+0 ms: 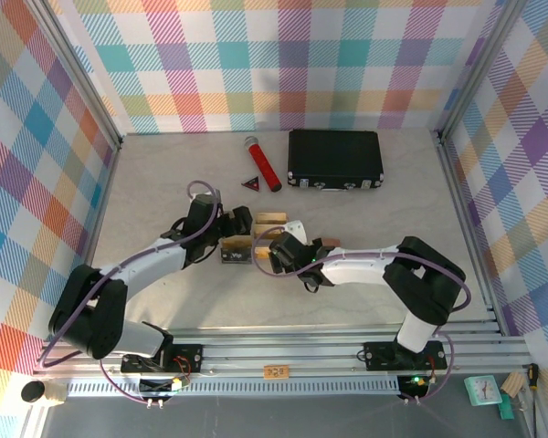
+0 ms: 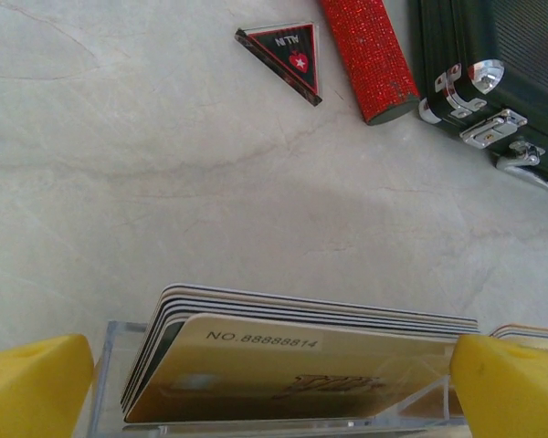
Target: Put the credit cards into the card holder
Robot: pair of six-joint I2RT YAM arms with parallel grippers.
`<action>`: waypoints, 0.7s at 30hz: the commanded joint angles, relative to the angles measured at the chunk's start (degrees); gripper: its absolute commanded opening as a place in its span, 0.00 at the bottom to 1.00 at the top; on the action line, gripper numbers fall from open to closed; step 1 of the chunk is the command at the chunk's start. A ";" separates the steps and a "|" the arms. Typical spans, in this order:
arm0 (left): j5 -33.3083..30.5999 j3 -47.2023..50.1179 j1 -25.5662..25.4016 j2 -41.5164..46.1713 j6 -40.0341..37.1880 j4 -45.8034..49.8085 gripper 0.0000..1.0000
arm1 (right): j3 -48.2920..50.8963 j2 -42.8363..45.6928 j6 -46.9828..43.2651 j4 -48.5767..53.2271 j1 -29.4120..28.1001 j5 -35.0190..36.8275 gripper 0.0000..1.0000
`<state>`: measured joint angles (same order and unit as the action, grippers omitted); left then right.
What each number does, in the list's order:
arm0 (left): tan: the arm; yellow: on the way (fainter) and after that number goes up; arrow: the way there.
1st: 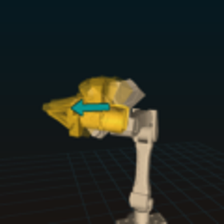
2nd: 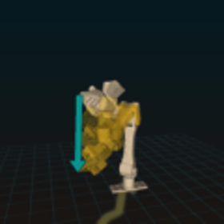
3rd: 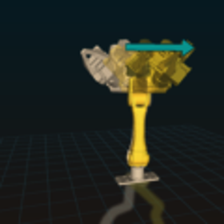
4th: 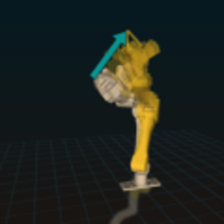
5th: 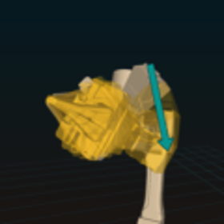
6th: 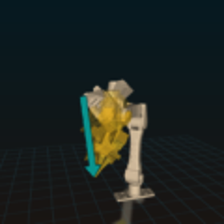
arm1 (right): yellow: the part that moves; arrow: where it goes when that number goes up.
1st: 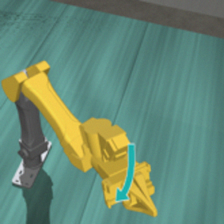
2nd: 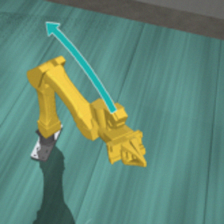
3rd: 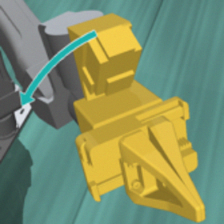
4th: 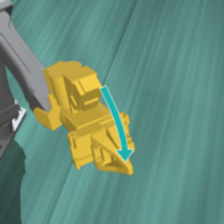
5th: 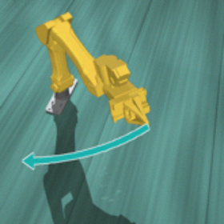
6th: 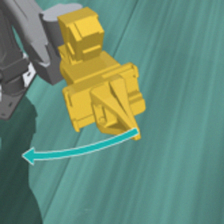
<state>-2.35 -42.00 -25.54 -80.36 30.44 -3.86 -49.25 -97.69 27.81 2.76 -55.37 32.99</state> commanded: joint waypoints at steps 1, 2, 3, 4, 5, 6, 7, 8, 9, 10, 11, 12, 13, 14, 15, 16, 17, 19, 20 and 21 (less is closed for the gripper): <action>1.55 -2.76 -0.30 -2.10 -0.26 -2.40 1.00 | -1.27 -0.76 -1.89 -0.25 0.93 0.41 0.99; 1.57 -3.05 -0.27 -2.63 -0.12 -2.68 1.00 | -1.06 -0.69 -2.17 -0.49 0.93 0.15 0.99; 1.69 -3.42 -0.28 -3.16 -0.04 -2.88 1.00 | -0.91 -0.71 -2.30 -0.56 0.90 -0.08 0.99; 1.78 -3.68 -0.27 -3.59 0.14 -3.14 1.00 | -0.80 -0.72 -2.35 -0.62 0.97 -0.14 0.99; 1.87 -3.91 -0.30 -4.12 0.21 -3.39 1.00 | -0.63 -0.74 -2.33 -0.67 1.01 -0.29 0.99; 1.86 -4.10 -0.30 -4.65 0.32 -3.59 1.00 | -0.52 -0.81 -2.34 -0.84 1.13 -0.41 0.99; 1.92 -4.23 -0.30 -5.08 0.50 -3.76 1.00 | -0.34 -1.02 -2.41 -0.95 1.27 -0.61 0.99; 1.95 -4.39 -0.30 -5.56 0.64 -4.15 1.00 | -0.34 -1.09 -2.42 -1.11 1.45 -0.77 0.99; 1.88 -4.49 -0.30 -6.13 0.97 -4.60 1.00 | -0.33 -1.35 -2.54 -1.18 1.63 -0.91 0.99; 2.04 -4.74 -0.23 -6.67 1.15 -5.03 1.00 | -0.52 -1.59 -2.59 -1.24 1.86 -0.88 0.99; 2.31 -5.21 -0.30 -7.40 1.42 -5.43 1.00 | -0.64 -1.93 -2.73 -1.23 2.30 -0.98 0.99; 2.42 -5.94 -0.30 -8.14 1.60 -5.52 1.00 | -0.94 -2.14 -2.93 -1.27 2.83 -0.99 0.99; 2.46 -6.56 -0.30 -8.83 1.68 -5.47 1.00 | -1.07 -2.38 -3.21 -1.35 3.34 -1.04 0.99; 2.59 -7.22 -0.30 -9.51 1.81 -5.55 1.00 | -1.19 -2.50 -3.49 -1.48 3.92 -1.17 0.99; 2.68 -7.90 -0.30 -10.17 1.77 -5.72 1.00 | -1.52 -2.59 -3.90 -1.69 4.57 -1.41 0.99; 2.70 -8.46 -0.30 -10.83 1.87 -5.72 1.00 | -1.55 -2.72 -4.26 -1.82 5.17 -1.66 0.99; 2.82 -9.31 -0.30 -11.57 1.80 -5.65 1.00 | -1.83 -2.85 -4.63 -2.04 5.97 -2.00 0.99; 3.02 -10.84 -0.30 -13.05 1.82 -5.33 1.00 | -2.44 -3.31 -5.12 -2.22 7.36 -2.61 0.99; 3.14 -11.69 -0.32 -13.79 1.76 -5.37 1.00 | -2.76 -3.50 -5.41 -2.28 8.04 -3.08 0.99; 3.06 -12.52 -0.30 -14.52 1.75 -5.18 1.00 | -3.18 -3.77 -5.73 -2.32 8.79 -3.52 0.99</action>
<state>-0.47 -52.12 -25.52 -93.06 31.14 -8.54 -50.72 -99.94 24.18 0.89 -48.25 31.00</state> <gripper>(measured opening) 0.997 0.992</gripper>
